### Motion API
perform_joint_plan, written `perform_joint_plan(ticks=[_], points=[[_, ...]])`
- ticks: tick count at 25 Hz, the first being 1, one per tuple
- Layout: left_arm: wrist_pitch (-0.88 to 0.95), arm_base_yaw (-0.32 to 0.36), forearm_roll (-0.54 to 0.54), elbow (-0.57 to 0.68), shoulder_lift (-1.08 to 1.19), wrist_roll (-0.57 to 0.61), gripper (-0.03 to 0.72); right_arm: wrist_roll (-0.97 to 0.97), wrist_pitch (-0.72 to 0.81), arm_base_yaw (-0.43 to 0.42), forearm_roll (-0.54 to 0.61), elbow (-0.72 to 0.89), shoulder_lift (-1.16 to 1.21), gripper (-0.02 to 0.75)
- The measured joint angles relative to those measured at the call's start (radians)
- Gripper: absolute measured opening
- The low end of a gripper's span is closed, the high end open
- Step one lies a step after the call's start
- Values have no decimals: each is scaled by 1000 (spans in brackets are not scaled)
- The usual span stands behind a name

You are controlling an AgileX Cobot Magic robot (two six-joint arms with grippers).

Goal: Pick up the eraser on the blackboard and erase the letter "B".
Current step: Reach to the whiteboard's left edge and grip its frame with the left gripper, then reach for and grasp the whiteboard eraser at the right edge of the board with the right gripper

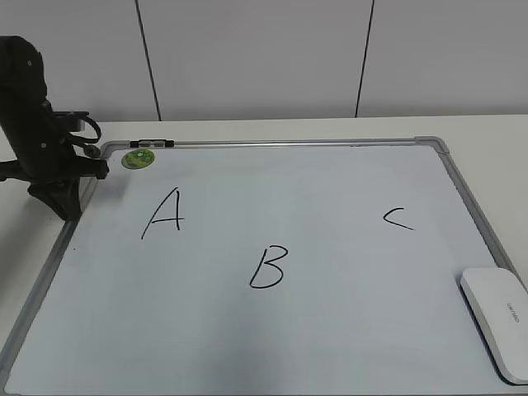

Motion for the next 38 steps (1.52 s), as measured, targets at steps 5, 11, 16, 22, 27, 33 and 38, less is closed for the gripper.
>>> perform_joint_plan(ticks=[5,11,16,22,27,33,38], points=[[0,1,3,0,0,-6,20,0,0,0,0,0,0,536],[2,1,6,-2,0,-6,20,0,0,0,17,-2,3,536],[2,1,6,-2,0,-6,20,2,7,0,28,-87,213,536],[2,1,7,-2,0,-8,20,2,75,0,53,-151,575,536],[3,1,7,-2,0,-8,20,2,66,-1,140,-151,787,546],[3,1,7,-2,0,-8,20,-100,-21,-1,277,-182,1017,658],[3,1,7,-2,0,-8,20,-123,-101,-1,308,-235,1212,671]])
